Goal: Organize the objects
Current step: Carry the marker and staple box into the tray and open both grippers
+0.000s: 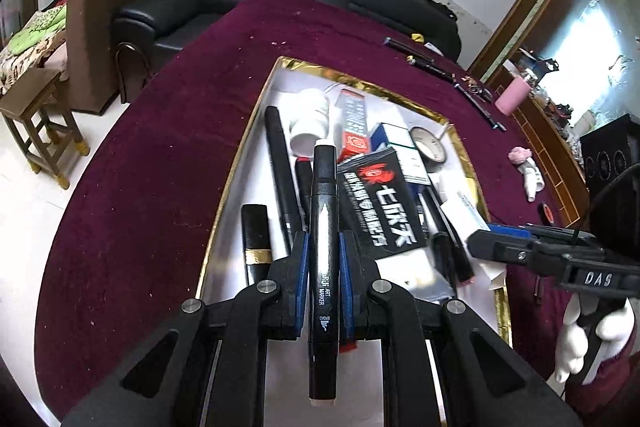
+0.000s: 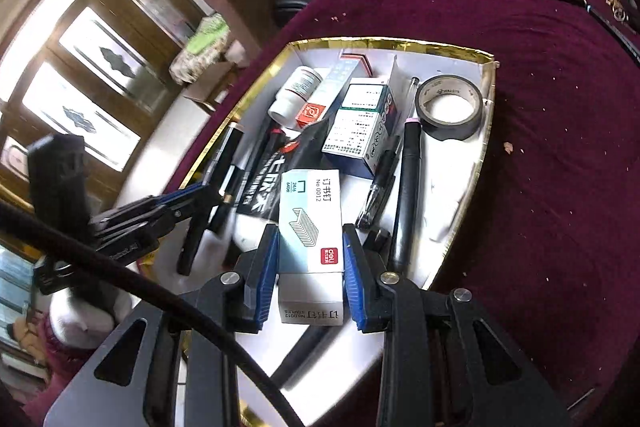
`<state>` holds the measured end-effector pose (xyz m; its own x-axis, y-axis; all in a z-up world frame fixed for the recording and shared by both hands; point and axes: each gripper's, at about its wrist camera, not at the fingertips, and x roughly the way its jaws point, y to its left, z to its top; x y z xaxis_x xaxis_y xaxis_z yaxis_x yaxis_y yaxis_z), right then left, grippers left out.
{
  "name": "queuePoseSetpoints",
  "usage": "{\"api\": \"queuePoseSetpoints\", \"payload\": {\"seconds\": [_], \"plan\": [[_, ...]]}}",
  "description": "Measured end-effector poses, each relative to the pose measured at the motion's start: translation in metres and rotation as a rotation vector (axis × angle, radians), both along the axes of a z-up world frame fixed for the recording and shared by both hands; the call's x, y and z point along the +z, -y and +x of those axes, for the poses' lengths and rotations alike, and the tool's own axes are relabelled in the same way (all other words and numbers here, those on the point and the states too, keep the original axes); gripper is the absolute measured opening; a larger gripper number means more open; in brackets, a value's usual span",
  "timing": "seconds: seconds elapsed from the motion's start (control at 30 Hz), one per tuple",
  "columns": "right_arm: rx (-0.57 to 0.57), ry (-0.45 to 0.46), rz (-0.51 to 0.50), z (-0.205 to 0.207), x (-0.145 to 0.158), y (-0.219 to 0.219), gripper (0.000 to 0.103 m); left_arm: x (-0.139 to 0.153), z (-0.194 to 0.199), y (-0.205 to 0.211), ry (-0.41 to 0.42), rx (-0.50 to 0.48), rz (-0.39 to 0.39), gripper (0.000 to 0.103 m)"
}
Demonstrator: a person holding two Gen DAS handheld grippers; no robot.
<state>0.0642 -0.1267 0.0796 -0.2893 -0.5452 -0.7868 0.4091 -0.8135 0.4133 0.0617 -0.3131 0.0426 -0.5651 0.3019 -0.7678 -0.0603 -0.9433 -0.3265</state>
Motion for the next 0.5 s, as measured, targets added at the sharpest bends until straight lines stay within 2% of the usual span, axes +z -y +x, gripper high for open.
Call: {"api": "queuePoseSetpoints", "payload": {"seconds": [0.1,0.27,0.5], "plan": [[-0.008,-0.011,0.066,0.0,-0.007,0.009,0.029,-0.004,-0.003,0.002,0.012,0.008,-0.006,0.012],[-0.006,-0.004,0.12,0.003,-0.015,0.018,0.029,-0.009,-0.003,0.008,0.018,0.017,0.004,0.012],[-0.021,0.019,0.148,0.003,-0.02,0.023,0.029,-0.005,-0.001,0.017,0.002,0.032,0.035,0.012]]}}
